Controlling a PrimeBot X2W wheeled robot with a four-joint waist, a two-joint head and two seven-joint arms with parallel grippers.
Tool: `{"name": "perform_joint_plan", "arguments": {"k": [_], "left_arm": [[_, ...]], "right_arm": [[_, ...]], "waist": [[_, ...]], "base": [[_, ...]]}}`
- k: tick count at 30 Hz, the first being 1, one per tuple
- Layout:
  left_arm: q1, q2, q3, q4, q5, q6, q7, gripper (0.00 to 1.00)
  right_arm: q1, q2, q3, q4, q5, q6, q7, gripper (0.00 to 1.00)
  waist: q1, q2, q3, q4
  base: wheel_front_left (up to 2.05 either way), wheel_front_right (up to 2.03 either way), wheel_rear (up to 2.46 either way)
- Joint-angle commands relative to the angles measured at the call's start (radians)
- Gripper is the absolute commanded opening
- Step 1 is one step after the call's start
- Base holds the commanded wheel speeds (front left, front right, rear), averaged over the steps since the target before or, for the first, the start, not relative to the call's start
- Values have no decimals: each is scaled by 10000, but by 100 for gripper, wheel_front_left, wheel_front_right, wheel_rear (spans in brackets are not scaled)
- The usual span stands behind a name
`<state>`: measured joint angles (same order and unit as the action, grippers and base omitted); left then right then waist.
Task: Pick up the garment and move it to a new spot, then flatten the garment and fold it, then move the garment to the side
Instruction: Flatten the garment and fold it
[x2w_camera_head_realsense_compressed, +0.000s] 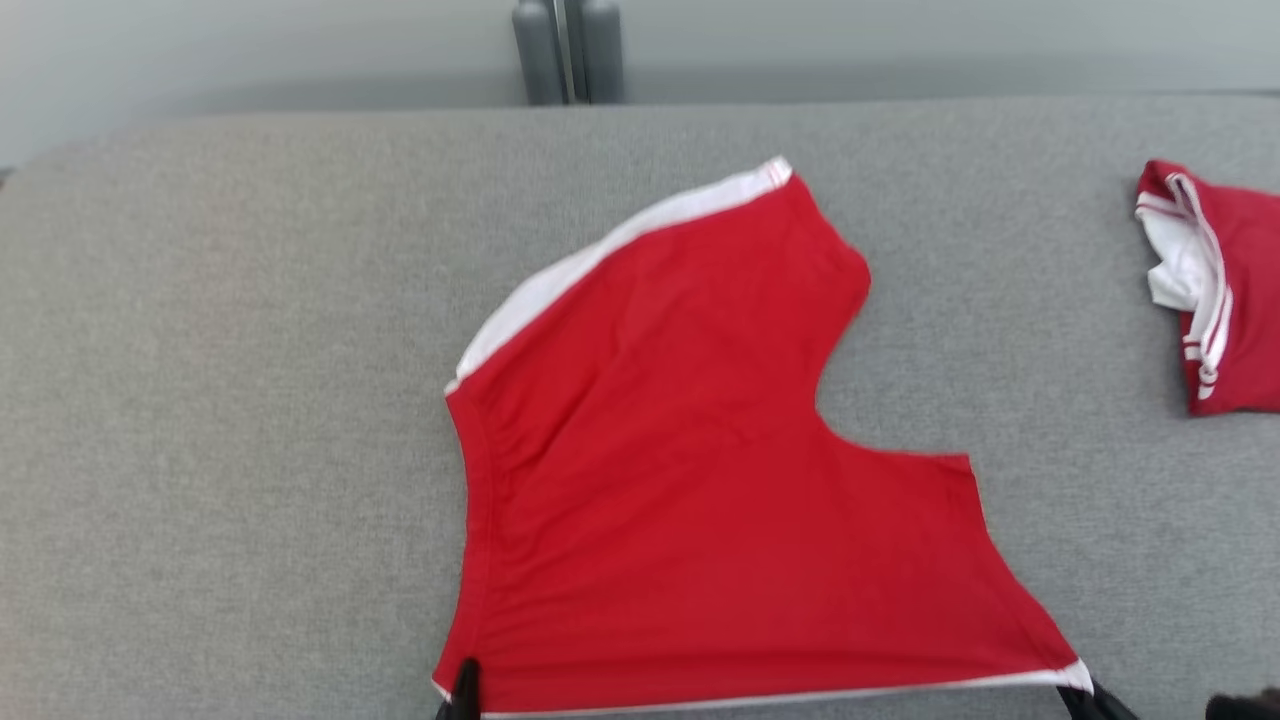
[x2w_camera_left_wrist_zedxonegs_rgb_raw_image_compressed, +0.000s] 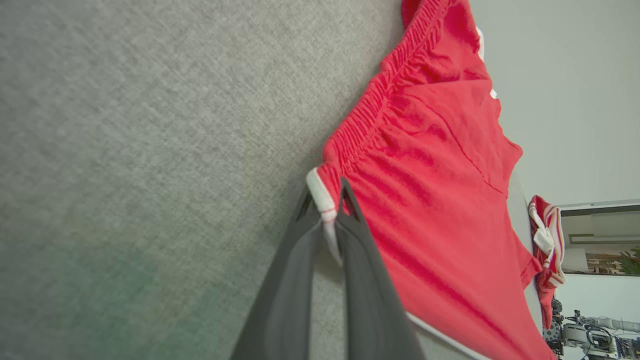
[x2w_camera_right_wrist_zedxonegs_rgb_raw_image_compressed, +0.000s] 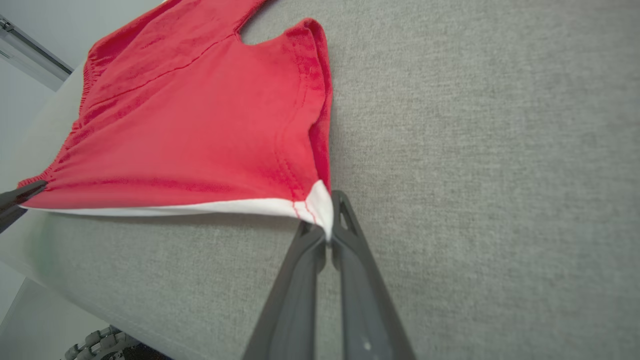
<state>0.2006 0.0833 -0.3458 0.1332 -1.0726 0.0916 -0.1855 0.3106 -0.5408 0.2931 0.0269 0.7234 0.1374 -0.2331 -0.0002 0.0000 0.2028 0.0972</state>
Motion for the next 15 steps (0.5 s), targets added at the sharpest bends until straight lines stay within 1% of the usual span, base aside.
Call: {"name": "perform_joint_plan", "arguments": {"k": [1, 3, 6, 7, 10, 12, 15], "left_arm": [[373, 377, 195, -236, 66, 281, -53, 0], [786, 374, 86, -738, 14, 492, 78, 0], [920, 385, -55, -1497, 20, 726, 338, 0], [831, 399, -161, -1660, 75, 750, 458, 0], [119, 420, -530, -1910, 404, 1078, 916, 0], [-294, 338, -717, -2023, 519, 1285, 1245, 0], [-866, 401, -967, -2120, 756, 1554, 1612, 0]], "right_arm": [[441, -45, -395, -49, -86, -123, 1, 0], [911, 51, -601, -310, -127, -136, 136, 0], [855, -20, -789, -753, -267, -134, 510, 0], [715, -44, -841, -861, -315, -134, 629, 0], [217, -70, -938, -1114, -423, -81, 1097, 0], [-319, -183, -794, -1225, -458, -76, 1465, 0], [-1218, -426, -558, -1194, -518, -73, 1878, 0]], "waist": [[2, 0, -1254, -169], [2, 0, -1319, -84], [2, 0, -1238, -10], [2, 0, -1157, 41], [2, 0, -849, 428], [2, 0, -555, 646], [2, 0, -275, 1017]], "base": [[0, 0, 0], [0, 0, 0], [0, 0, 0], [0, 0, 0], [0, 0, 0], [0, 0, 0], [0, 0, 0]]}}
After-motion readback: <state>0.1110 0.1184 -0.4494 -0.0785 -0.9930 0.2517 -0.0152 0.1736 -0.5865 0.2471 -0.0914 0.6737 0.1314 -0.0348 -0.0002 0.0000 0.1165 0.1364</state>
